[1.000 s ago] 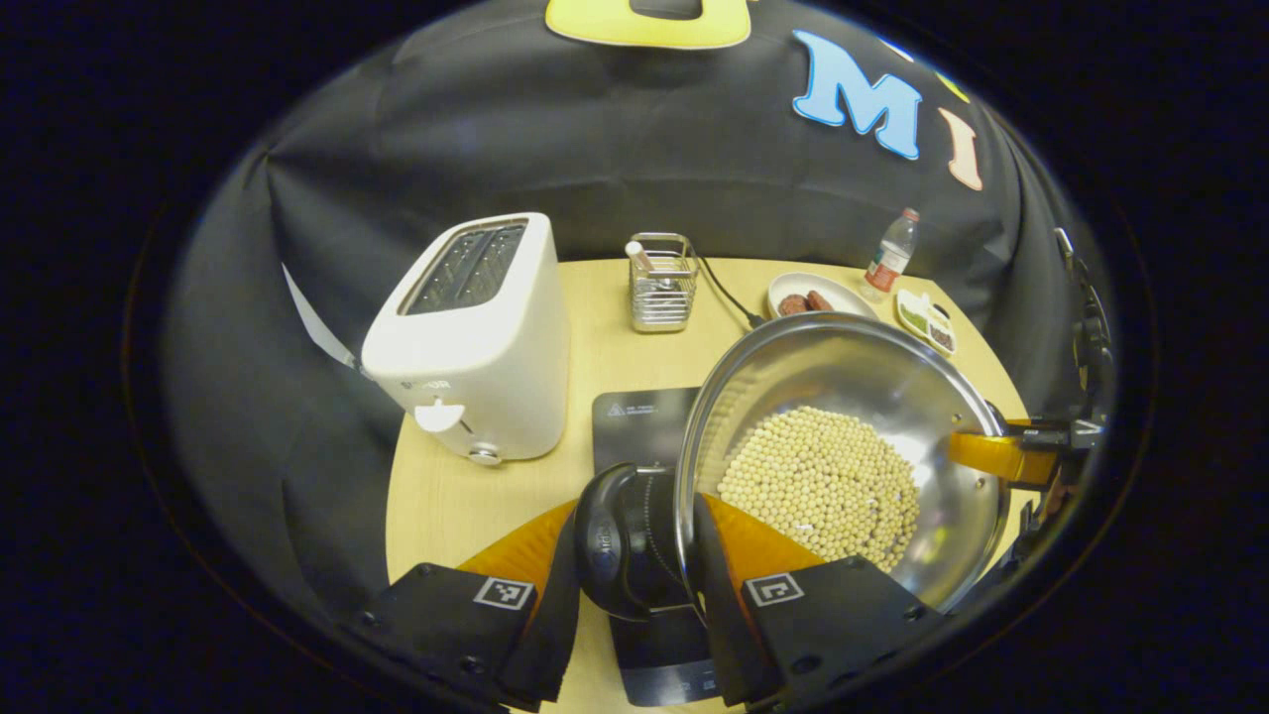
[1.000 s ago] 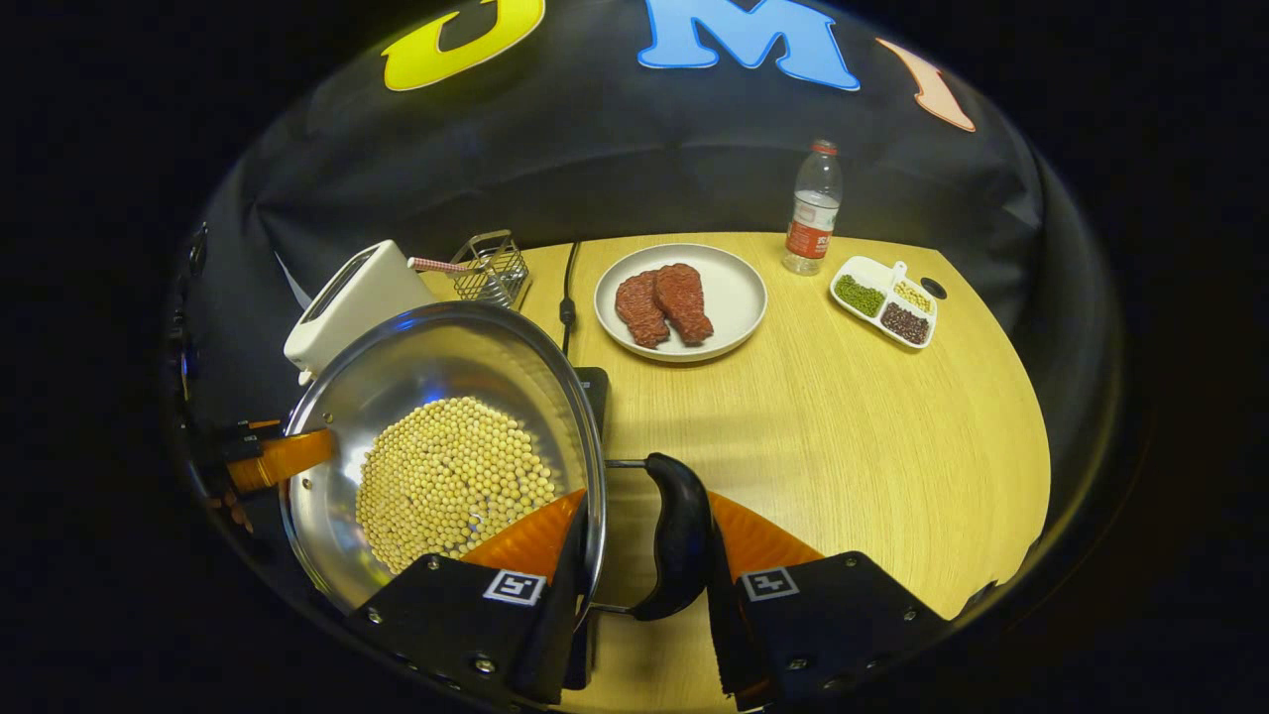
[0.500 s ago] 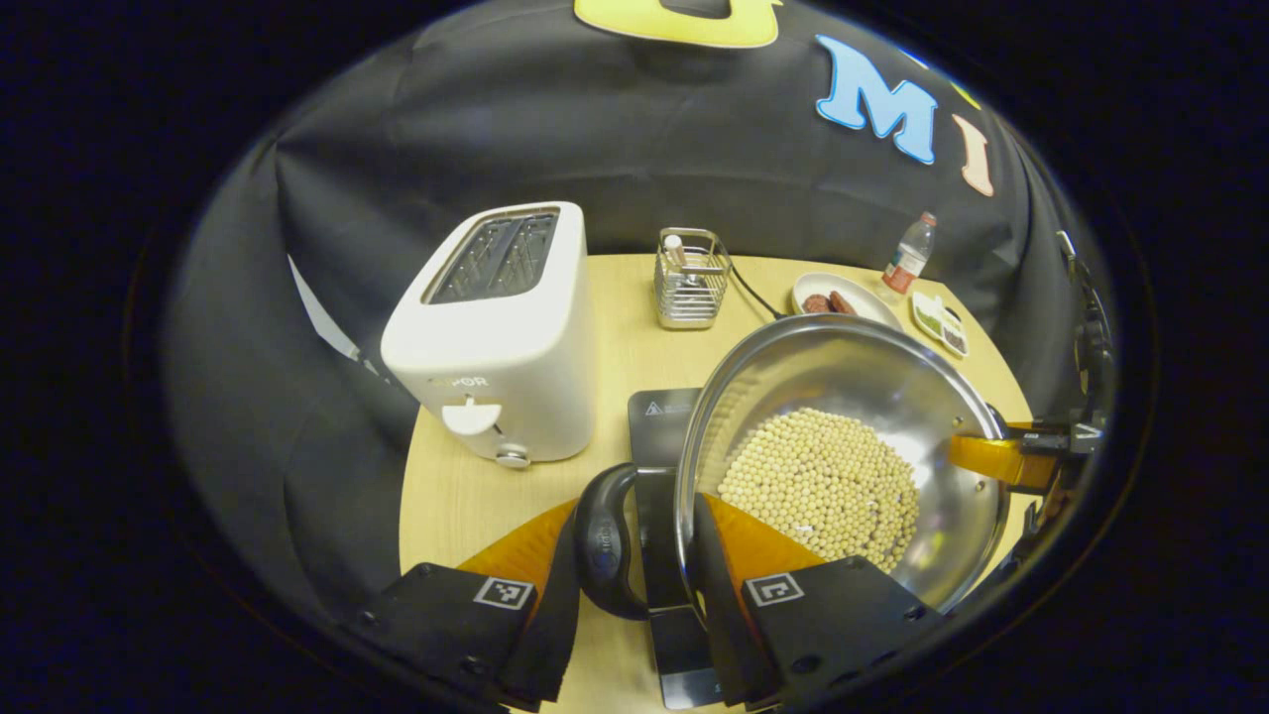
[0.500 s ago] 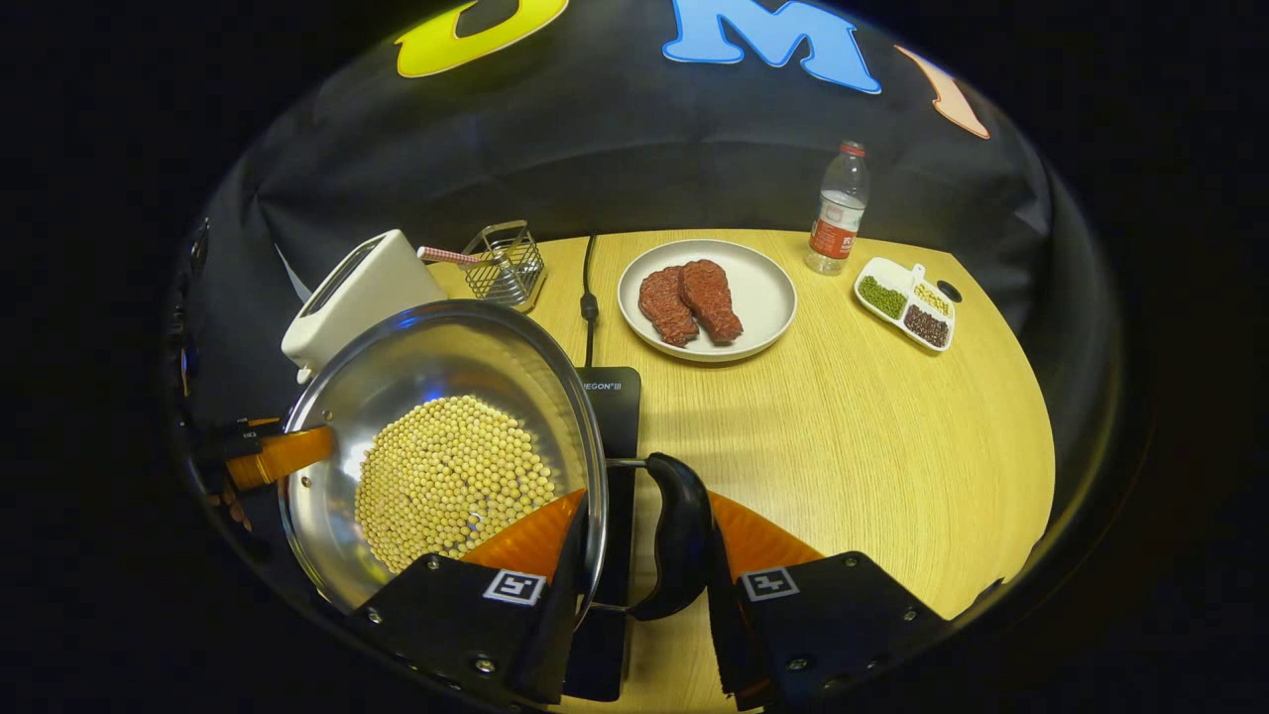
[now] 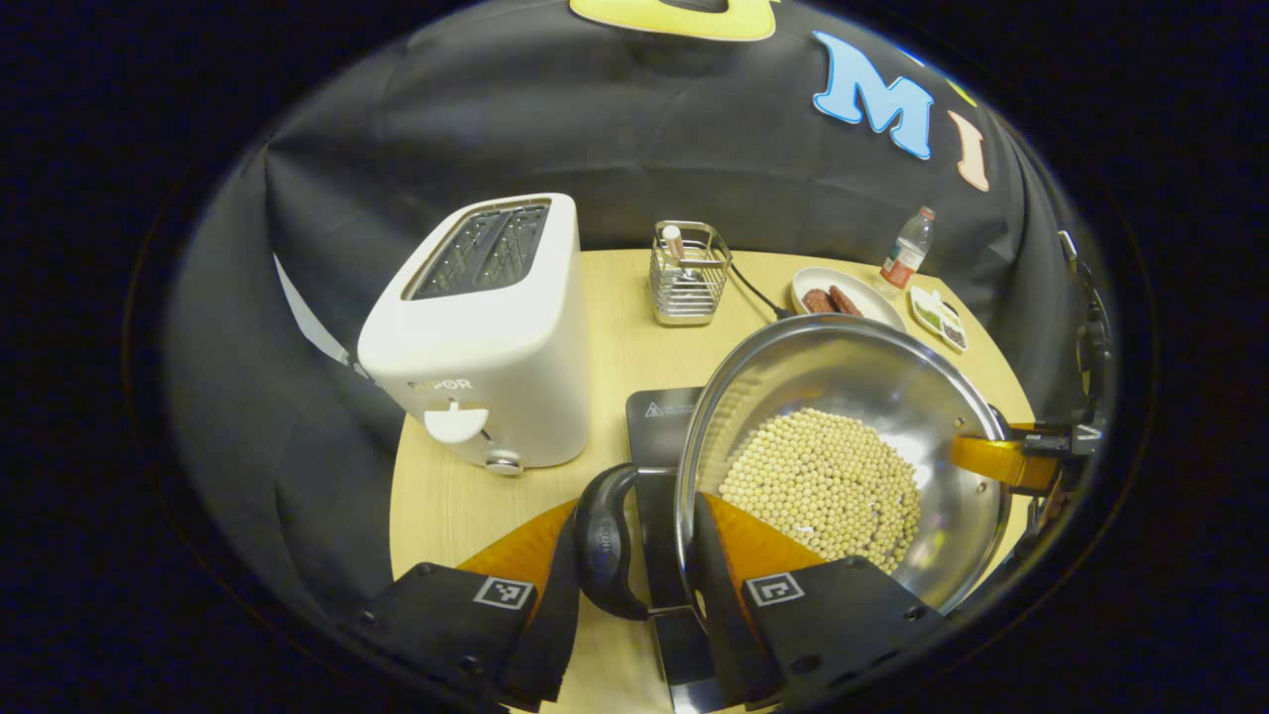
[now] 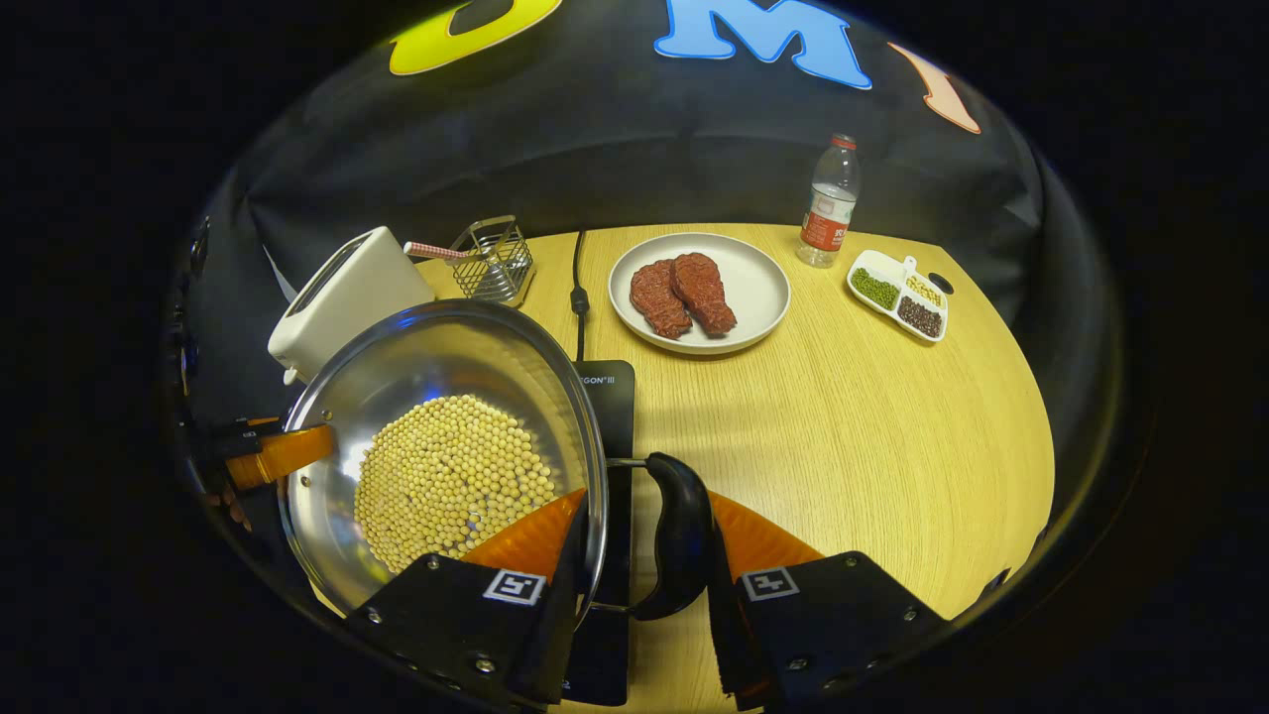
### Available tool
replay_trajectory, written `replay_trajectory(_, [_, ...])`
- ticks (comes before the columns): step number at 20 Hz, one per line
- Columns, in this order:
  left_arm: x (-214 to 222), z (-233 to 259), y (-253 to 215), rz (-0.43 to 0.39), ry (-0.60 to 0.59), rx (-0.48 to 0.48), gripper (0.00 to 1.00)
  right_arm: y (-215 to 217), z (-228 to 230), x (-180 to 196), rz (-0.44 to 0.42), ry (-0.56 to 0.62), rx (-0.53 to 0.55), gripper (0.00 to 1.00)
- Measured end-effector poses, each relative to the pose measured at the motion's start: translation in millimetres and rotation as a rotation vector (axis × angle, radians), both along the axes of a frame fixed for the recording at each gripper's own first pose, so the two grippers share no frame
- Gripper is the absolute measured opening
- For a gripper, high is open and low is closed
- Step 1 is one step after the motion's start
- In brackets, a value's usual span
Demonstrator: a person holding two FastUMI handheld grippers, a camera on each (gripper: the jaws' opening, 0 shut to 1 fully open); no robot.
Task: First push the handle of the pot to place it horizontally, then grasp the pot with both hands and set it on the induction cooktop.
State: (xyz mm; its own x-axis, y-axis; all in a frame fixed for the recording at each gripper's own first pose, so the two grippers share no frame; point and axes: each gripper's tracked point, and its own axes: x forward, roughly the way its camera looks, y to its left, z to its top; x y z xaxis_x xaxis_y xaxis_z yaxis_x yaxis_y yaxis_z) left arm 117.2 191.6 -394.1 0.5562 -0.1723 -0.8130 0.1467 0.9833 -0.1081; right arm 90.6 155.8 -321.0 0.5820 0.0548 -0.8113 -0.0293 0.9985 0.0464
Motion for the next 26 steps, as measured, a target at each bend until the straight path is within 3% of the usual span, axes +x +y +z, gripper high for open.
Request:
replay_trajectory(2, [1.4,-3.4,0.7,-0.006,-0.002,-0.001,0.60,-0.3,-3.5,-1.4,-0.006,0.003,-0.002,0.57])
replay_trajectory(6, [3.5,-4.6,1.1,-0.013,-0.021,0.002,0.64,-0.9,-9.7,-2.3,-0.021,-0.005,0.005,0.57])
replay_trajectory(7, [3.4,-5.0,0.8,-0.008,-0.022,-0.003,0.67,-0.5,-9.9,-1.3,-0.026,-0.011,0.010,0.57])
replay_trajectory(8, [2.5,-4.6,0.0,-0.002,-0.020,-0.008,0.60,-1.1,-10.4,-1.0,-0.022,-0.012,0.005,0.57])
replay_trajectory(10, [1.8,-4.3,0.8,0.003,-0.027,-0.009,0.60,-0.1,-9.5,-0.2,-0.024,-0.019,0.010,0.57])
replay_trajectory(13, [0.2,-2.2,1.5,0.020,-0.036,-0.017,0.62,0.7,-9.3,2.3,-0.017,-0.037,0.018,0.57])
replay_trajectory(14, [-0.5,-0.4,2.1,0.032,-0.038,-0.025,0.67,0.5,-7.8,2.7,-0.011,-0.042,0.020,0.59])
replay_trajectory(15, [0.0,5.8,2.6,0.050,-0.054,-0.035,0.64,-0.7,-5.1,3.1,-0.001,-0.055,0.012,0.55])
replay_trajectory(16, [2.5,11.6,6.8,0.073,-0.080,-0.030,0.69,-1.9,2.3,4.7,0.011,-0.080,0.013,0.66])
replay_trajectory(17, [5.6,18.8,11.5,0.089,-0.105,-0.020,0.67,-1.0,10.1,5.9,0.025,-0.108,0.010,0.71])
replay_trajectory(18, [5.7,25.5,15.9,0.109,-0.133,-0.012,0.84,-2.0,19.8,7.4,0.039,-0.139,0.013,0.79])
replay_trajectory(19, [8.4,37.2,15.9,0.130,-0.163,-0.018,0.86,-2.0,29.2,8.0,0.048,-0.169,0.020,0.82])
replay_trajectory(23, [6.1,99.8,2.0,0.221,-0.304,-0.072,0.89,-15.0,78.6,6.8,0.066,-0.289,0.061,0.83])
replay_trajectory(26, [-1.0,155.8,-33.1,0.235,-0.427,-0.096,0.91,-38.0,131.5,2.1,0.067,-0.406,0.079,0.83])
